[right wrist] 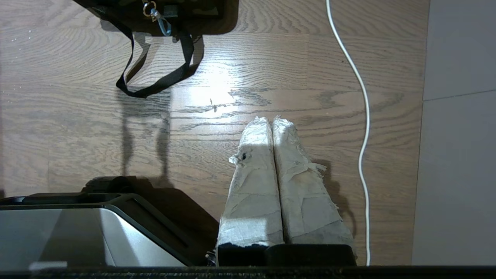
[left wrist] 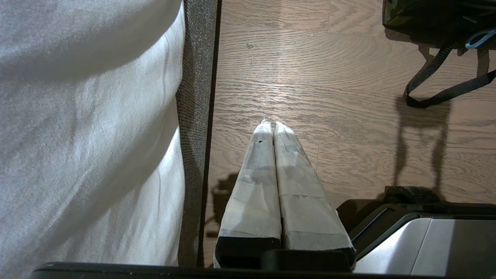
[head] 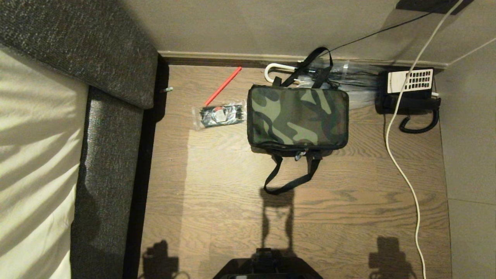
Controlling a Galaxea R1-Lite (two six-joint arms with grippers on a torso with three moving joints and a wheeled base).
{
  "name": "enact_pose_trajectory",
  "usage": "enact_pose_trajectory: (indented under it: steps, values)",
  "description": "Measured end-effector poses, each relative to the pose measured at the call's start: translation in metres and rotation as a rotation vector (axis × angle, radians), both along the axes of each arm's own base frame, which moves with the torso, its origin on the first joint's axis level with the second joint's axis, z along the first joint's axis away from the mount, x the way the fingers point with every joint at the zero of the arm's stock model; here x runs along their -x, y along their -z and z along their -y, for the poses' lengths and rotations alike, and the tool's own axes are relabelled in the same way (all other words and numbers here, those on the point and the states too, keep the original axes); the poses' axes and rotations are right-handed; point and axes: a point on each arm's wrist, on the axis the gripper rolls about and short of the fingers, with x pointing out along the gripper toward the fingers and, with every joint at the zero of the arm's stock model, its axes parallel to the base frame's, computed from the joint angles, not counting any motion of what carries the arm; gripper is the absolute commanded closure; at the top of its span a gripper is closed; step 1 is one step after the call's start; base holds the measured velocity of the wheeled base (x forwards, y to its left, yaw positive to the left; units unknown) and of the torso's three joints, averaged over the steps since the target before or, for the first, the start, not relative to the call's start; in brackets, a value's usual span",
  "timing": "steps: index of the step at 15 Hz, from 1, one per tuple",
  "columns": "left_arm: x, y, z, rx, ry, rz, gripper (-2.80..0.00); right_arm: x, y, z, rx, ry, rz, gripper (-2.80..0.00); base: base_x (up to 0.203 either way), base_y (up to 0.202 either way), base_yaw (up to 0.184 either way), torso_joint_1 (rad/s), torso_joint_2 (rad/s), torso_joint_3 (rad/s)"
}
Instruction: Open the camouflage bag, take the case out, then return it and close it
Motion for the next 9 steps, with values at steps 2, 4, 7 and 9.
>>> enact_pose_trajectory:
  steps: [2,4,7,9]
  values:
    - [0.0000,0.0000,0.0000,0.001,0.000,0.000,0.00,0.0000,0.0000,0.0000,0.001,0.000,0.000,0.00,0.000,0.000,0.000,0.000,0.00,0.000]
    - [0.0000,0.0000,0.0000,0.000,0.000,0.000,0.00,0.0000,0.0000,0.0000,0.001,0.000,0.000,0.00,0.000,0.000,0.000,0.000,0.00,0.000]
    - [0.0000,0.0000,0.0000,0.000,0.000,0.000,0.00,0.0000,0.0000,0.0000,0.001,0.000,0.000,0.00,0.000,0.000,0.000,0.000,0.00,0.000]
    - [0.0000,0.0000,0.0000,0.000,0.000,0.000,0.00,0.0000,0.0000,0.0000,0.004,0.000,0.000,0.00,0.000,0.000,0.000,0.000,0.00,0.000]
